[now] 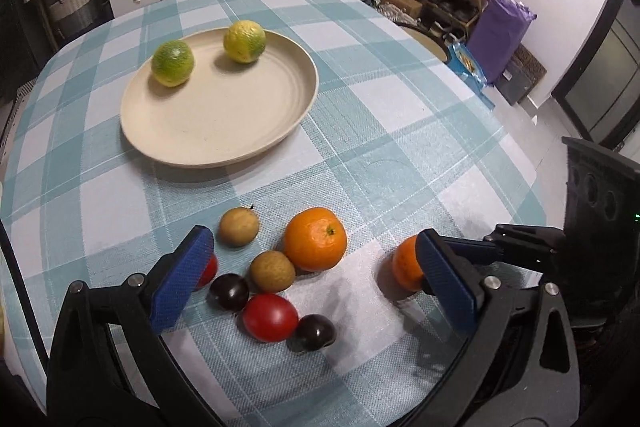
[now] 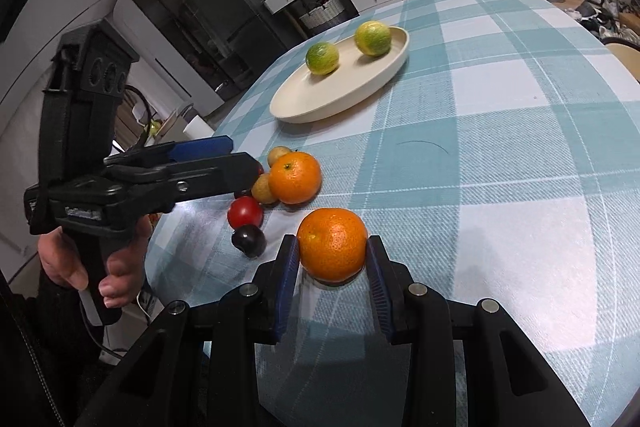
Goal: Organize fruits
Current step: 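Grasp the second orange with the left tool while the right tool holds its orange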
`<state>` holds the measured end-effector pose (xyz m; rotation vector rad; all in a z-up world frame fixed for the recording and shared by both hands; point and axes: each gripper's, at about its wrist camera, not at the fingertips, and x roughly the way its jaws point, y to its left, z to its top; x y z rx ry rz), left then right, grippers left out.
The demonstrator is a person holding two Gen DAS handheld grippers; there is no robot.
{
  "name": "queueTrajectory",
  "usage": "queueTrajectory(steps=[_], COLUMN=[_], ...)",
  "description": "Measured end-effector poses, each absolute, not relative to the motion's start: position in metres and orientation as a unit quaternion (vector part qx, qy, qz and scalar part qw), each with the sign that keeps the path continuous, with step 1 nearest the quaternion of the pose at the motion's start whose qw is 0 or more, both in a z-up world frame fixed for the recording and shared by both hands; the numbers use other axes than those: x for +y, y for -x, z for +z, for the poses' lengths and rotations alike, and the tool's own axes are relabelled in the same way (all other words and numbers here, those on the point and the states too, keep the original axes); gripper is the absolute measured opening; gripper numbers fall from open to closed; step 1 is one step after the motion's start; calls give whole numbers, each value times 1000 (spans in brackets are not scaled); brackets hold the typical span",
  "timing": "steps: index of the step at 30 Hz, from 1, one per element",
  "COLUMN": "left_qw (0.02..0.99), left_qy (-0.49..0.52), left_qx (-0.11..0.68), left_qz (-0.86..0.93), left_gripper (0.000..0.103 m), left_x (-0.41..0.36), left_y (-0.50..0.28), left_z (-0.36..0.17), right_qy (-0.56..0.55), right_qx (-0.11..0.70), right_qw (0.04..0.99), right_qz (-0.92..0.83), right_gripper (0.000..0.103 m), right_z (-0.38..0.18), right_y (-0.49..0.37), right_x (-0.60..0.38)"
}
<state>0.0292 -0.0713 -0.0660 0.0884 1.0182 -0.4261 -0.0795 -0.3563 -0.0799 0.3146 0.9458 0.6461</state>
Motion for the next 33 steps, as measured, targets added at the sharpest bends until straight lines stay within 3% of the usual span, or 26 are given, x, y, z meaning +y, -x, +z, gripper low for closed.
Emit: queueTrajectory(steps=[5,13,33], left_qw=[847,835,814], left_qy=[-70,-72,-94], left_qx=[486,504,524], left_qz=[-204,-211,-233], left_gripper=[94,68,36], left_x=[-82,-83,-92], left_y=[-32,-39,-46], left_z=[-71,-77,-93], right_qy=[-151,-160,-176], right_qx=[443,439,436], right_qw=[830,835,835], right_qz=[303,292,285], right_gripper=[35,35,35], right_z=[-79,-79,-80], right_y=[84,86,89], right_x=[-359,-365,-374])
